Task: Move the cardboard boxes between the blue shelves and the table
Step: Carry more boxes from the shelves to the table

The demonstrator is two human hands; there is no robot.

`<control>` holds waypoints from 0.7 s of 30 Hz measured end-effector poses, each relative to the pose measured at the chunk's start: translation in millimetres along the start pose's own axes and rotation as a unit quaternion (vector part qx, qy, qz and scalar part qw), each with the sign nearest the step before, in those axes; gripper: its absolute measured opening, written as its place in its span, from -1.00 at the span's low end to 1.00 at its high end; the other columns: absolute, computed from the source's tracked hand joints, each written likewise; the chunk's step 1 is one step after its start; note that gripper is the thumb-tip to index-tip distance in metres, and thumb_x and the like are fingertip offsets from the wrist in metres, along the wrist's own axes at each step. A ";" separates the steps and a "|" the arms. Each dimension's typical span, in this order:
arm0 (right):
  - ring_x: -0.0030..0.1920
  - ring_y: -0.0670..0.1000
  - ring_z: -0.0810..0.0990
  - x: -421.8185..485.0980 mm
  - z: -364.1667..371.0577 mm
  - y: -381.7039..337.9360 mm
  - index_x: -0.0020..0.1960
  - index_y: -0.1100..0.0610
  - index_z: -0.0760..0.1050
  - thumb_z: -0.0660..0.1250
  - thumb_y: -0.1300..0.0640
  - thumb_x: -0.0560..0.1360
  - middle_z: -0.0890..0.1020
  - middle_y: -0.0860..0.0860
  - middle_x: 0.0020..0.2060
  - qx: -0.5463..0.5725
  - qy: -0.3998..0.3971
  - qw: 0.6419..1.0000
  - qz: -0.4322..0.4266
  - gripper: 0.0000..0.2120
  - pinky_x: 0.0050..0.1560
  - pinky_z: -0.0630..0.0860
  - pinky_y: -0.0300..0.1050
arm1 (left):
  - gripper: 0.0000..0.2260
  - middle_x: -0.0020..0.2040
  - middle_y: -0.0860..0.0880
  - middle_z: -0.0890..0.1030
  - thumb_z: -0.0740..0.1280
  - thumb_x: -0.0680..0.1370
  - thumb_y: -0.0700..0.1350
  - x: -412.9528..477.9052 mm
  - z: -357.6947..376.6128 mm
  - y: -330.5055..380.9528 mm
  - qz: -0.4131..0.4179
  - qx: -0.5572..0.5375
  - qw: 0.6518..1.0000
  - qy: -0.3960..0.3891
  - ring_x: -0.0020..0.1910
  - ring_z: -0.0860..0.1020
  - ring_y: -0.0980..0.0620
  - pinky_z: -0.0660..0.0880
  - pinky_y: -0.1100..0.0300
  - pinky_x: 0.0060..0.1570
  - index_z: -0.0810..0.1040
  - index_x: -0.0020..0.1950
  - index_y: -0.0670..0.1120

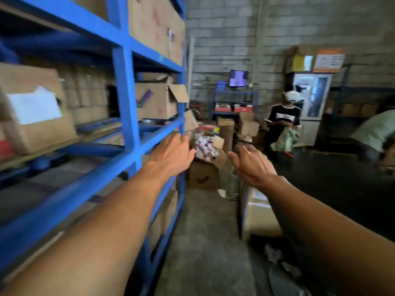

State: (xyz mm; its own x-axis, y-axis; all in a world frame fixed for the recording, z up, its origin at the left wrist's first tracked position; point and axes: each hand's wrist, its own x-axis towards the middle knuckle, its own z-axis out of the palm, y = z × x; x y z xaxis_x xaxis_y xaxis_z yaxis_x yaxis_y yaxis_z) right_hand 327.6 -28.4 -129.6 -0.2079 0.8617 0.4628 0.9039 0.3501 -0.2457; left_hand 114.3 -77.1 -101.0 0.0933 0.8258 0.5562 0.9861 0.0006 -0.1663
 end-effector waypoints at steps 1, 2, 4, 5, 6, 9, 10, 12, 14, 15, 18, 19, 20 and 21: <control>0.21 0.30 0.49 11.3 6.0 -24.7 0.26 0.16 0.45 0.06 -0.18 0.62 0.51 0.23 0.22 0.011 0.000 1.000 -0.027 -0.53 0.14 0.43 0.09 | -0.62 0.17 -0.22 0.52 0.14 0.63 0.06 -5.3 -5.8 -23.8 -0.022 0.017 1.000 0.002 0.19 0.49 -0.20 0.37 0.01 0.17 0.43 0.23 -0.22; 0.22 0.30 0.49 21.1 11.9 -48.2 0.27 0.16 0.45 0.06 -0.18 0.62 0.50 0.24 0.23 0.023 0.003 0.998 -0.052 -0.52 0.15 0.43 0.09 | -0.61 0.17 -0.23 0.51 0.15 0.62 0.06 -10.6 -9.9 -47.3 -0.044 0.027 0.999 0.005 0.19 0.48 -0.20 0.37 0.01 0.18 0.43 0.24 -0.23; 0.23 0.29 0.49 38.7 22.3 -94.3 0.27 0.17 0.45 0.06 -0.19 0.62 0.50 0.24 0.25 0.042 0.013 0.994 -0.101 -0.51 0.17 0.44 0.12 | -0.60 0.18 -0.23 0.51 0.16 0.62 0.05 -22.3 -19.3 -90.1 -0.091 0.046 0.995 0.011 0.20 0.48 -0.20 0.38 -0.01 0.19 0.43 0.26 -0.23; 0.22 0.29 0.49 46.3 27.8 -116.7 0.27 0.19 0.45 0.06 -0.17 0.62 0.51 0.24 0.24 0.049 0.018 0.991 -0.126 -0.51 0.17 0.44 0.13 | -0.60 0.18 -0.23 0.51 0.16 0.61 0.05 -29.5 -25.2 -108.9 -0.110 0.059 0.992 0.011 0.19 0.49 -0.21 0.39 -0.02 0.19 0.43 0.26 -0.23; 0.22 0.30 0.49 52.5 33.1 -139.5 0.26 0.21 0.45 0.06 -0.16 0.63 0.51 0.25 0.22 0.055 0.022 0.987 -0.151 -0.52 0.16 0.43 0.13 | -0.60 0.18 -0.23 0.52 0.16 0.61 0.06 -37.3 -30.0 -128.5 -0.128 0.075 0.989 0.010 0.18 0.50 -0.20 0.40 -0.02 0.18 0.43 0.25 -0.23; 0.24 0.30 0.47 64.5 48.7 -206.3 0.30 0.23 0.42 0.06 -0.15 0.63 0.49 0.26 0.23 0.084 0.028 0.973 -0.212 -0.50 0.17 0.41 0.13 | -0.60 0.16 -0.23 0.53 0.16 0.61 0.08 -64.6 -46.1 -181.5 -0.166 0.133 0.977 0.016 0.17 0.49 -0.19 0.38 0.02 0.17 0.43 0.23 -0.22; 0.24 0.31 0.47 66.2 53.6 -228.2 0.30 0.24 0.42 0.06 -0.15 0.64 0.49 0.26 0.23 0.098 0.026 0.968 -0.229 -0.50 0.17 0.40 0.13 | -0.60 0.16 -0.23 0.53 0.16 0.61 0.08 -75.3 -51.6 -198.0 -0.180 0.150 0.972 0.016 0.17 0.49 -0.18 0.37 0.04 0.18 0.44 0.23 -0.22; 0.22 0.32 0.48 67.2 62.2 -269.3 0.29 0.24 0.42 0.07 -0.14 0.64 0.50 0.27 0.20 0.116 0.021 0.955 -0.273 -0.51 0.16 0.40 0.13 | -0.61 0.18 -0.22 0.51 0.15 0.62 0.06 -97.6 -66.4 -224.2 -0.211 0.189 0.959 0.003 0.17 0.48 -0.16 0.35 0.06 0.18 0.43 0.25 -0.23; 0.23 0.31 0.49 67.6 70.0 -309.1 0.30 0.24 0.42 0.07 -0.14 0.64 0.50 0.27 0.21 0.132 0.013 0.938 -0.319 -0.51 0.16 0.41 0.13 | -0.61 0.20 -0.21 0.51 0.12 0.62 0.04 -119.2 -80.9 -247.4 -0.257 0.229 0.939 -0.017 0.16 0.48 -0.15 0.36 0.06 0.15 0.42 0.27 -0.22; 0.23 0.30 0.49 67.7 73.3 -328.7 0.31 0.24 0.42 0.07 -0.14 0.64 0.50 0.26 0.23 0.141 0.009 0.930 -0.341 -0.51 0.16 0.41 0.11 | -0.61 0.19 -0.21 0.51 0.13 0.62 0.05 -129.8 -87.4 -259.0 -0.283 0.237 0.929 -0.021 0.15 0.48 -0.15 0.37 0.05 0.14 0.41 0.27 -0.22; 0.22 0.29 0.49 62.1 79.3 -382.5 0.30 0.22 0.42 0.07 -0.14 0.64 0.49 0.23 0.22 0.173 -0.003 0.900 -0.399 -0.52 0.15 0.43 0.09 | -0.61 0.17 -0.26 0.51 0.20 0.58 0.04 -166.3 -104.2 -287.4 -0.363 0.204 0.909 -0.008 0.13 0.48 -0.22 0.41 -0.02 0.12 0.43 0.22 -0.25; 0.22 0.28 0.49 59.1 81.1 -398.1 0.29 0.20 0.43 0.07 -0.14 0.63 0.49 0.22 0.22 0.184 -0.006 0.888 -0.421 -0.53 0.15 0.44 0.08 | -0.61 0.16 -0.27 0.50 0.20 0.58 0.03 -178.4 -110.1 -292.4 -0.384 0.206 0.900 -0.013 0.13 0.48 -0.23 0.42 -0.02 0.12 0.43 0.21 -0.26; 0.22 0.28 0.49 56.3 82.9 -412.8 0.29 0.19 0.42 0.07 -0.13 0.63 0.49 0.21 0.21 0.194 -0.012 0.875 -0.444 -0.55 0.14 0.44 0.07 | -0.62 0.16 -0.26 0.50 0.18 0.59 0.03 -189.2 -116.5 -294.7 -0.402 0.219 0.889 -0.026 0.13 0.48 -0.22 0.42 -0.01 0.12 0.43 0.22 -0.25; 0.22 0.27 0.49 52.5 84.0 -426.2 0.30 0.19 0.41 0.07 -0.11 0.63 0.49 0.20 0.22 0.203 -0.021 0.862 -0.463 -0.56 0.15 0.44 0.06 | -0.62 0.17 -0.25 0.50 0.15 0.60 0.02 -199.3 -122.4 -295.6 -0.417 0.242 0.875 -0.044 0.13 0.47 -0.20 0.42 0.00 0.14 0.42 0.24 -0.25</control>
State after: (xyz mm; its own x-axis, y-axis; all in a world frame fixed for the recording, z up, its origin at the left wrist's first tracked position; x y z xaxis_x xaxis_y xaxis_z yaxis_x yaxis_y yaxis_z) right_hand -99.9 -101.5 -72.2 -0.7918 0.1532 0.5912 0.1388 0.9878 -0.0701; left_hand -178.8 -310.9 -63.1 -0.6631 0.4652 0.5864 0.5308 0.8446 -0.0697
